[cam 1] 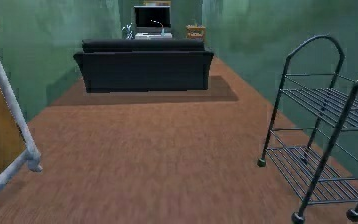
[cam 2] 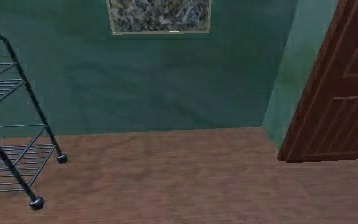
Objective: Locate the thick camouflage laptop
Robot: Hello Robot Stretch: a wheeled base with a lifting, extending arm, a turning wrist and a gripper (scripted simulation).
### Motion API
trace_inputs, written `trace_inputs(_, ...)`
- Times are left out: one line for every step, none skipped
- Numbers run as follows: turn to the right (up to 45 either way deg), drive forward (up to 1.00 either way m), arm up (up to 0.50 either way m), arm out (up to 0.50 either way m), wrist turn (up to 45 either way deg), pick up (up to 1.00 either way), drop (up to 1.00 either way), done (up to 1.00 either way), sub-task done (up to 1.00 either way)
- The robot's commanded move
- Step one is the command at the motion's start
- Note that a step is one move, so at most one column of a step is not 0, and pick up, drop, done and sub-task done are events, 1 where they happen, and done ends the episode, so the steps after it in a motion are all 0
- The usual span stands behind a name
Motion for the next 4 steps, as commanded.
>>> trace_inputs(6.0, 0.0, 0.0, 0.0, 0.0, 0.0, 0.0, 0.0, 0.0)
trace_inputs(0.0, 1.0, 0.0, 0.0, 0.0, 0.0, 0.0, 0.0, 0.0)
trace_inputs(3.0, 0.0, 0.0, 0.0, 0.0, 0.0, 0.0, 0.0, 0.0)
trace_inputs(0.0, 0.95, 0.0, 0.0, 0.0, 0.0, 0.0, 0.0, 0.0)
